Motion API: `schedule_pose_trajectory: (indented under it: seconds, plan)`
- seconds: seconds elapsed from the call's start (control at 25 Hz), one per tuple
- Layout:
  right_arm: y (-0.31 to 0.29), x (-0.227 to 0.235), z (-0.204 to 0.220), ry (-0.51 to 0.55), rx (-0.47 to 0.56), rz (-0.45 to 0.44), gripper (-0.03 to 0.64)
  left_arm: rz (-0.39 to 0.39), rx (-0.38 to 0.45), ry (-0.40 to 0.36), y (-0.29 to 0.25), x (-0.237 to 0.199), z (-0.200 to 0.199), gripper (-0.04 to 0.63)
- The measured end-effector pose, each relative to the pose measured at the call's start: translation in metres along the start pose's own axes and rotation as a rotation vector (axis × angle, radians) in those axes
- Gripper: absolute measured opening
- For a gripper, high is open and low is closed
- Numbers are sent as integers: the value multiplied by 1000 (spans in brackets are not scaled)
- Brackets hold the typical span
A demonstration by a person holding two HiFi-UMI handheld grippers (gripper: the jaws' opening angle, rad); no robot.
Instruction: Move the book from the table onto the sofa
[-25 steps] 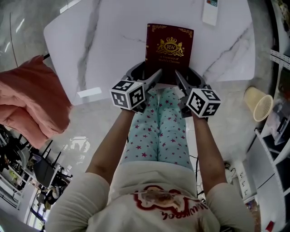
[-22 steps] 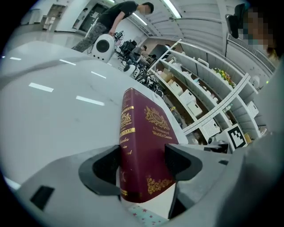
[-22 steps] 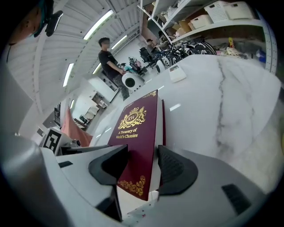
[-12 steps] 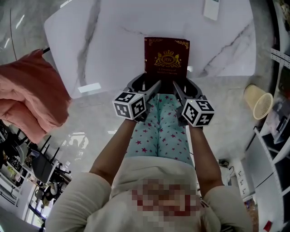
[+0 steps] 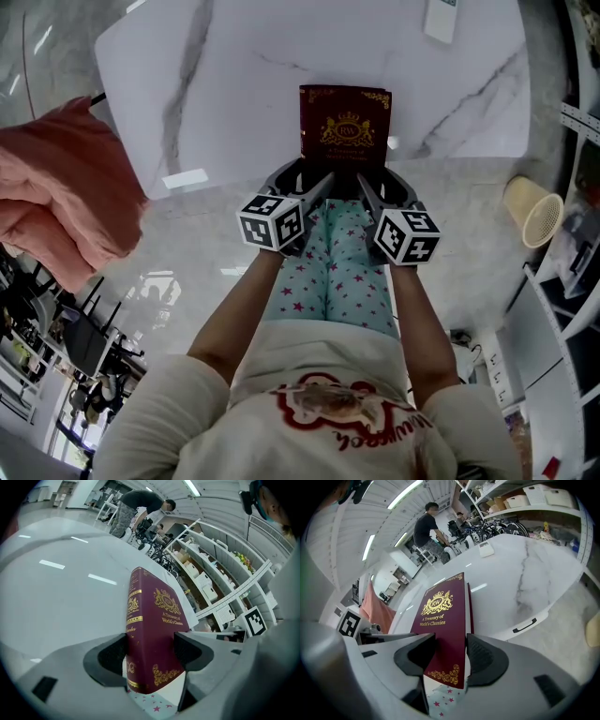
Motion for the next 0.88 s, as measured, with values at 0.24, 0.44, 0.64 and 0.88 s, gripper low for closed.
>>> schedule_pose_trajectory:
  seconds: [0.24, 0.44, 0.64, 0.88]
  plan:
    - [1, 2, 0, -24, -15, -10, 209, -8, -6, 29, 0, 1, 2, 305]
    - [-1, 4, 1, -23, -50, -37, 237, -75, -1, 62, 5, -2, 4, 308]
    - [-5, 1, 6, -41, -80, -55, 273, -141, 6, 161, 11, -11, 9, 345]
    - [-8, 7, 10, -142, -113, -97, 304, -127, -50, 201, 12, -14, 11, 345]
Point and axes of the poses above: the fingertips, and each gripper's own axes: y backward along the fingers, x to its right, z out of its underside, the point moved 2 cm from there along y, backward along the fingers, and after that the axes turned 9 degrees about y, right-handed, at the moved point
